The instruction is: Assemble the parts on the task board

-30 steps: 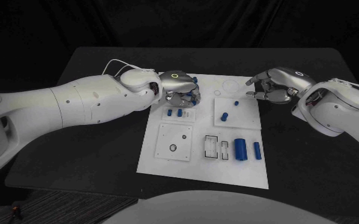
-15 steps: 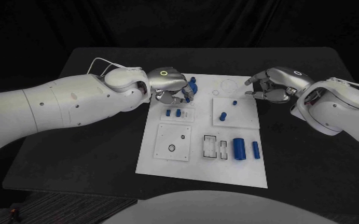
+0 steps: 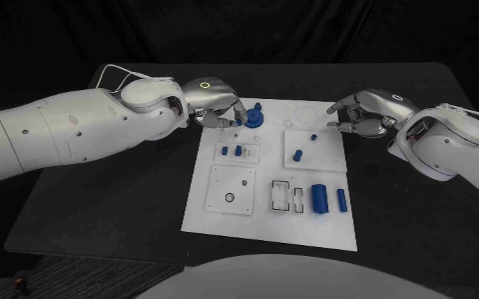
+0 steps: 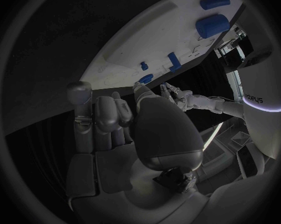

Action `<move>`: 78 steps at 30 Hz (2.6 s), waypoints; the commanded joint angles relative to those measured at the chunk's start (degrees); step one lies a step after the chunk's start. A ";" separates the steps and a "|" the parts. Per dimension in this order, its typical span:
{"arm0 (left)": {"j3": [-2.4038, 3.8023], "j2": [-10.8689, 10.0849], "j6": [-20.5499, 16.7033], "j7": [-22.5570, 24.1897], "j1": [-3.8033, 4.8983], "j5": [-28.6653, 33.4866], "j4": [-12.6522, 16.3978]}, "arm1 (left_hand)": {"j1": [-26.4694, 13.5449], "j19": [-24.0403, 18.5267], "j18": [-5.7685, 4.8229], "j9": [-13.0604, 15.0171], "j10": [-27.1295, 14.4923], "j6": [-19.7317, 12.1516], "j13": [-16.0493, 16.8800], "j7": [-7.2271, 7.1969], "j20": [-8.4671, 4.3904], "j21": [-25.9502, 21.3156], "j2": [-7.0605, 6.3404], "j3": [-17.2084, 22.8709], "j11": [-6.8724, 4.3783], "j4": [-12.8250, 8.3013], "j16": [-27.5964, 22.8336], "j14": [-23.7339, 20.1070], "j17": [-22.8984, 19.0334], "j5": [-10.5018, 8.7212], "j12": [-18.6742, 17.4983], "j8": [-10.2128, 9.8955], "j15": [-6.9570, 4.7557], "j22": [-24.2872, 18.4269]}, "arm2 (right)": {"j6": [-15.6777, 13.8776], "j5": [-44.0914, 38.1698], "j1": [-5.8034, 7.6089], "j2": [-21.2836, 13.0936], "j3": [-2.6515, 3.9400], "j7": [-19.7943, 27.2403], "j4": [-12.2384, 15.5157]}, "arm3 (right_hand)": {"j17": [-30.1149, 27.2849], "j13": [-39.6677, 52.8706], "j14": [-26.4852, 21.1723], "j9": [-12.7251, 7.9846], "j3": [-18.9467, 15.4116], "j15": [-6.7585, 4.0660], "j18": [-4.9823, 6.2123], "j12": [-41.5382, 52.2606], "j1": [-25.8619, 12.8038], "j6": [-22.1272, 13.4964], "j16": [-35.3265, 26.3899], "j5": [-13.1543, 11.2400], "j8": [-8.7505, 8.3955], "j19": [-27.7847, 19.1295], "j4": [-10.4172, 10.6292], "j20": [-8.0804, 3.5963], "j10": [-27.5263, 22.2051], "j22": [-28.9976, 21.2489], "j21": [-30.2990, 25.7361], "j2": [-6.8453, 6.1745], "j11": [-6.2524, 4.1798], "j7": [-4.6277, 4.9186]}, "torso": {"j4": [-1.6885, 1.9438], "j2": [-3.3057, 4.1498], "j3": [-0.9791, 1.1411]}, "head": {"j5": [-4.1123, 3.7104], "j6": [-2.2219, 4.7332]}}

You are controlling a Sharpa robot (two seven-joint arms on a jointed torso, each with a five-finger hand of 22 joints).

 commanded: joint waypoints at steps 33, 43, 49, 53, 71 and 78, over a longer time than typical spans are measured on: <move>0.01 1.83 5.48 -1.42 -1.93 0.03 -2.22 | -0.71 -0.80 -0.25 -0.29 0.36 -0.35 -0.29 -0.05 -0.01 -0.82 -0.19 0.32 0.20 -0.02 -0.88 -0.97 -1.13 -0.66 -0.80 -0.60 0.18 9.02 | 0.19 -0.03 -0.37 0.24 0.02 -0.11 -0.24 | -0.14 -0.16 -0.54 -0.14 0.27 0.11 0.83 -0.48 0.47 0.55 -0.22 -0.06 0.31 -0.42 -0.02 0.12 -0.37 -0.13 -0.43 0.13 0.05 0.07 | -0.14 0.03 -0.03 | 0.60 -0.01; 0.01 1.84 6.09 -1.60 -2.10 0.03 -2.10 | -0.76 -0.94 -0.19 -0.32 0.40 -0.36 -0.30 -0.06 0.00 -1.07 -0.21 0.32 0.19 -0.01 -1.07 -1.14 -1.43 -0.72 -0.87 -0.64 0.17 8.95 | 0.19 -0.03 -0.38 0.27 0.02 -0.13 -0.20 | -0.17 -0.23 -0.56 -0.17 0.31 0.13 0.85 -0.55 0.54 0.55 -0.27 -0.07 0.29 -0.46 -0.05 0.13 -0.42 -0.18 -0.59 0.14 0.06 0.09 | -0.11 0.03 -0.03 | 0.59 -0.01; 0.01 1.75 6.44 -1.76 -2.16 0.03 -1.94 | -0.79 -1.06 -0.15 -0.32 0.44 -0.34 -0.31 -0.08 0.00 -1.28 -0.20 0.32 0.18 0.01 -1.26 -1.32 -1.76 -0.75 -0.89 -0.65 0.17 8.89 | 0.24 -0.03 -0.38 0.22 0.02 -0.25 -0.18 | -0.17 -0.23 -0.56 -0.17 0.31 0.13 0.85 -0.55 0.54 0.55 -0.27 -0.07 0.29 -0.46 -0.05 0.13 -0.42 -0.18 -0.59 0.14 0.06 0.09 | -0.12 0.01 -0.03 | 0.58 -0.01; 0.00 1.67 6.72 -1.90 -2.20 0.03 -1.75 | -0.82 -1.13 -0.12 -0.33 0.49 -0.31 -0.31 -0.09 0.01 -1.41 -0.20 0.31 0.18 0.02 -1.38 -1.44 -1.95 -0.77 -0.92 -0.65 0.17 8.85 | 0.24 -0.03 -0.38 0.22 0.02 -0.30 -0.17 | -0.17 -0.23 -0.56 -0.17 0.31 0.13 0.85 -0.55 0.54 0.55 -0.27 -0.07 0.29 -0.46 -0.05 0.13 -0.42 -0.18 -0.59 0.14 0.06 0.09 | -0.08 0.02 -0.05 | 0.55 -0.01; 0.00 0.96 7.61 -2.67 -2.61 0.03 -0.86 | -0.91 -1.51 0.00 -0.38 0.62 -0.22 -0.35 -0.14 0.03 -2.07 -0.28 0.29 0.15 0.00 -2.06 -2.12 -2.95 -0.83 -1.10 -0.70 0.19 8.68 | 0.38 -0.03 -0.41 0.28 0.02 -0.46 -0.27 | -0.40 -0.36 -0.64 -0.22 0.37 0.14 0.90 -0.68 0.63 0.52 -0.53 -0.05 0.25 -0.54 -0.10 0.14 -0.52 -0.30 -0.95 0.15 0.08 0.11 | -0.13 0.00 -0.07 | 0.72 -0.01; -0.01 1.08 7.19 -3.59 -2.96 0.03 -1.28 | -1.47 -1.92 0.09 -1.36 -0.30 -3.32 -0.82 -1.05 0.07 -2.76 -1.23 0.27 0.00 0.09 -2.73 -2.81 -3.84 -0.98 -2.55 -2.70 0.06 8.55 | 0.38 -0.03 -0.44 0.20 0.02 -0.44 -0.24 | -0.40 -0.36 -0.64 -0.22 0.37 0.14 0.90 -0.68 0.63 0.52 -0.53 -0.05 0.25 -0.54 -0.10 0.14 -0.52 -0.30 -0.95 0.15 0.08 0.11 | -0.09 -0.01 -0.06 | 0.53 -0.01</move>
